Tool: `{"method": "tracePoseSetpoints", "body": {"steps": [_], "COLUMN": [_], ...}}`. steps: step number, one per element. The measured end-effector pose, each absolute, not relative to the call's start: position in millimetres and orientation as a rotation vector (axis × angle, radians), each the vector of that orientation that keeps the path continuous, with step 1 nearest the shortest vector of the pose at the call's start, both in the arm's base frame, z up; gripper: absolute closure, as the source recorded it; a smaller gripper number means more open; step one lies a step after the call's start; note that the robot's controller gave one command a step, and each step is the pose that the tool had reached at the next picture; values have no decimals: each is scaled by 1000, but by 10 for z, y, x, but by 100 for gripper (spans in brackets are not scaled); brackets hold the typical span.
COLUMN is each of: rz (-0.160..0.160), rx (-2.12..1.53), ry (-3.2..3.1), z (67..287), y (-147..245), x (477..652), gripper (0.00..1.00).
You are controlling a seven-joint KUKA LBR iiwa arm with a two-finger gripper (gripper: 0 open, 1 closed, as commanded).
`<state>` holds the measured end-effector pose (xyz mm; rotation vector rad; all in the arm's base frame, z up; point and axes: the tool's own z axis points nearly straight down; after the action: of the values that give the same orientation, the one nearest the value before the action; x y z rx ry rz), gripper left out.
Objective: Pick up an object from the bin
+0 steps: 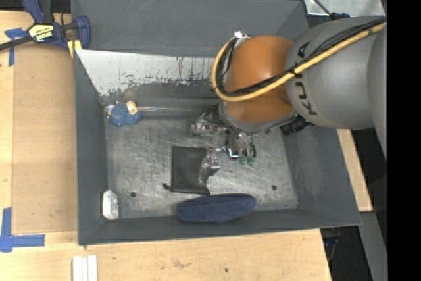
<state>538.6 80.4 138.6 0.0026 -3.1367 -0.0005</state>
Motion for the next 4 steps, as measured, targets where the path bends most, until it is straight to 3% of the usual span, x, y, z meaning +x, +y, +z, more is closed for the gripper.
{"method": "tracePoseSetpoints", "body": {"steps": [1, 2, 3, 4], "rz": [2, -1, -1, 1], "rx": [535, 1065, 1593, 2062], "ry": [-3101, -2963, -2714, -2374], "z": [733, 1013, 1004, 729], "y": [1088, 1274, 1463, 1600], "x": [5635, 5497, 5584, 5699], "gripper": [0, 0, 0, 0]}}
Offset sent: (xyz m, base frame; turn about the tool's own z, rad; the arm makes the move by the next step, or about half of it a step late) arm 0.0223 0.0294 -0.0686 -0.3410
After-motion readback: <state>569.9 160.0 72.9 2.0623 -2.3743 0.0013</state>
